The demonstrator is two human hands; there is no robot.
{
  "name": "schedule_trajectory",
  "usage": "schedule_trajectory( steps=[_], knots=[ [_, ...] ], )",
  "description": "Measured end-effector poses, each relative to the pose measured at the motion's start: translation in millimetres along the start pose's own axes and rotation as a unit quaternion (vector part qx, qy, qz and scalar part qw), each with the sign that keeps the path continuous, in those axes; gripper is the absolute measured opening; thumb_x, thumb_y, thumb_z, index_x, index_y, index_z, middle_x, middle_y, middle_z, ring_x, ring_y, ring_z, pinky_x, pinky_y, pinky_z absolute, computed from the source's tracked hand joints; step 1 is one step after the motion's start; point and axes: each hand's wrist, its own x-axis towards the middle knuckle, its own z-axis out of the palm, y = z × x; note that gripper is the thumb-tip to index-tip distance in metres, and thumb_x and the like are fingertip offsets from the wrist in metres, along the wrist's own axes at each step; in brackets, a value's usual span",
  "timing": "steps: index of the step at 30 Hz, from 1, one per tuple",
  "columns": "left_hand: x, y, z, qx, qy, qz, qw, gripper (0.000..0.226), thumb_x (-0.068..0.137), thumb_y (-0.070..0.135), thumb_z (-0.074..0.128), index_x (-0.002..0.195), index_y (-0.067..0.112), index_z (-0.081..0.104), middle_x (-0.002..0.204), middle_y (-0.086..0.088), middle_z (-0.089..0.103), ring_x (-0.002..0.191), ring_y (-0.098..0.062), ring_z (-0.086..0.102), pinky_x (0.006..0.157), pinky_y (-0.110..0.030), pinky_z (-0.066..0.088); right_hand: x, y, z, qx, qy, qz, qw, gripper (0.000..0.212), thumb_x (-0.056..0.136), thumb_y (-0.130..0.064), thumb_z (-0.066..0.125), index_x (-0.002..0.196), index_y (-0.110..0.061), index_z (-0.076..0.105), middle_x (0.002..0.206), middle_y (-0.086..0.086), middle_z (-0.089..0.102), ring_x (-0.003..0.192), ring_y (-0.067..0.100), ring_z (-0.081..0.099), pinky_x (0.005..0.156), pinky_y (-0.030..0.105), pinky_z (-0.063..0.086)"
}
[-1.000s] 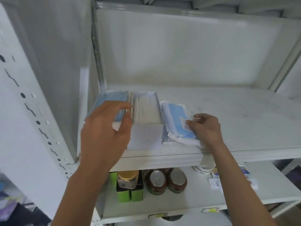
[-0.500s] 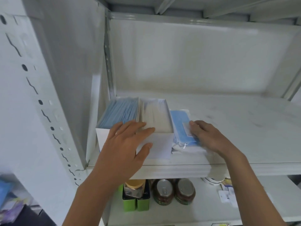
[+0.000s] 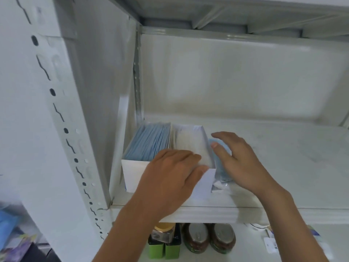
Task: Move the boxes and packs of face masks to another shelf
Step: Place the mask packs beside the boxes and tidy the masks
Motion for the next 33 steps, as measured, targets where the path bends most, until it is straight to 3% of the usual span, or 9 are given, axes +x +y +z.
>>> schedule_trajectory(
  steps=[2, 7, 11, 16, 21, 24, 29, 31, 33],
  knots=[
    [-5, -5, -1, -0.002, 0.017, -0.013, 1.0, 0.048, 0.103, 0.05, 0.033, 0.118, 0.023, 0.07, 0.114, 0.007, 0.073, 0.104, -0.012, 0.066, 0.1, -0.03, 0.046, -5, -11, 7, -0.053, -0.06, -0.031, 0.996, 0.047, 0.099, -0.053, 0.039, 0.133, -0.027, 0.058, 0.143, -0.01, 0.051, 0.133, 0.016, 0.042, 0.109, 0.036, 0.036],
    [6, -12, -5, -0.011, 0.003, -0.018, 1.0, 0.036, 0.103, 0.036, 0.036, 0.103, 0.022, 0.069, 0.1, 0.007, 0.07, 0.091, -0.011, 0.062, 0.09, -0.033, 0.052, -15, -28, 13, -0.159, -0.039, -0.043, 0.986, 0.037, 0.103, -0.037, 0.038, 0.122, -0.02, 0.065, 0.147, -0.004, 0.05, 0.138, 0.021, 0.037, 0.112, 0.038, 0.03],
    [16, -19, -3, 0.009, 0.006, -0.027, 1.0, 0.023, 0.097, 0.02, 0.049, 0.105, 0.023, 0.071, 0.103, 0.006, 0.07, 0.093, -0.014, 0.062, 0.09, -0.033, 0.049, -9, -43, 13, -0.198, -0.082, -0.065, 0.975, 0.031, 0.101, -0.036, 0.032, 0.098, -0.029, 0.062, 0.102, -0.014, 0.064, 0.115, 0.017, 0.05, 0.108, 0.044, 0.031],
    [23, -19, -5, 0.0, 0.036, -0.044, 0.998, 0.021, 0.092, 0.028, 0.066, 0.111, 0.023, 0.071, 0.106, 0.004, 0.07, 0.091, -0.015, 0.065, 0.086, -0.037, 0.051, 3, -55, 9, -0.252, -0.054, -0.008, 0.966, 0.042, 0.096, -0.049, 0.041, 0.128, -0.031, 0.062, 0.119, -0.004, 0.065, 0.115, 0.024, 0.05, 0.101, 0.042, 0.034],
    [28, -23, -4, 0.015, 0.037, -0.043, 0.998, 0.016, 0.09, 0.031, 0.062, 0.1, 0.025, 0.073, 0.091, 0.008, 0.065, 0.085, -0.012, 0.058, 0.083, -0.037, 0.05, 10, -56, 17, -0.247, -0.111, 0.015, 0.963, 0.046, 0.088, -0.052, 0.029, 0.088, -0.031, 0.07, 0.077, -0.008, 0.065, 0.088, 0.019, 0.056, 0.087, 0.04, 0.032],
    [29, -25, -1, 0.008, 0.017, -0.042, 0.999, 0.02, 0.092, 0.028, 0.058, 0.102, 0.026, 0.075, 0.09, 0.009, 0.067, 0.087, -0.01, 0.055, 0.084, -0.033, 0.046, 14, -51, 22, -0.175, -0.146, 0.047, 0.972, 0.043, 0.089, -0.049, 0.038, 0.081, -0.024, 0.071, 0.071, -0.005, 0.068, 0.079, 0.013, 0.058, 0.088, 0.04, 0.033],
    [29, -25, -1, -0.056, -0.004, -0.032, 0.998, 0.026, 0.094, 0.016, 0.057, 0.105, 0.026, 0.078, 0.096, 0.007, 0.073, 0.087, -0.013, 0.062, 0.085, -0.042, 0.052, 19, -48, 18, -0.19, -0.043, 0.042, 0.98, 0.027, 0.081, -0.032, 0.047, 0.064, -0.021, 0.066, 0.062, -0.005, 0.063, 0.07, 0.011, 0.053, 0.077, 0.037, 0.023],
    [28, -25, 1, -0.075, 0.015, -0.029, 0.997, 0.025, 0.095, 0.012, 0.059, 0.108, 0.024, 0.077, 0.101, 0.007, 0.073, 0.089, -0.011, 0.064, 0.086, -0.038, 0.053, 21, -50, 14, -0.201, -0.002, 0.025, 0.979, 0.028, 0.083, -0.031, 0.046, 0.065, -0.023, 0.067, 0.062, -0.006, 0.063, 0.069, 0.012, 0.053, 0.075, 0.037, 0.024],
    [28, -24, 1, -0.099, 0.052, -0.028, 0.993, 0.024, 0.094, 0.008, 0.06, 0.106, 0.021, 0.077, 0.101, 0.008, 0.073, 0.087, -0.007, 0.064, 0.083, -0.03, 0.054, 24, -52, 12, -0.19, -0.022, 0.007, 0.981, 0.029, 0.086, -0.032, 0.044, 0.074, -0.026, 0.069, 0.066, -0.007, 0.065, 0.072, 0.014, 0.056, 0.078, 0.037, 0.029]
  ],
)
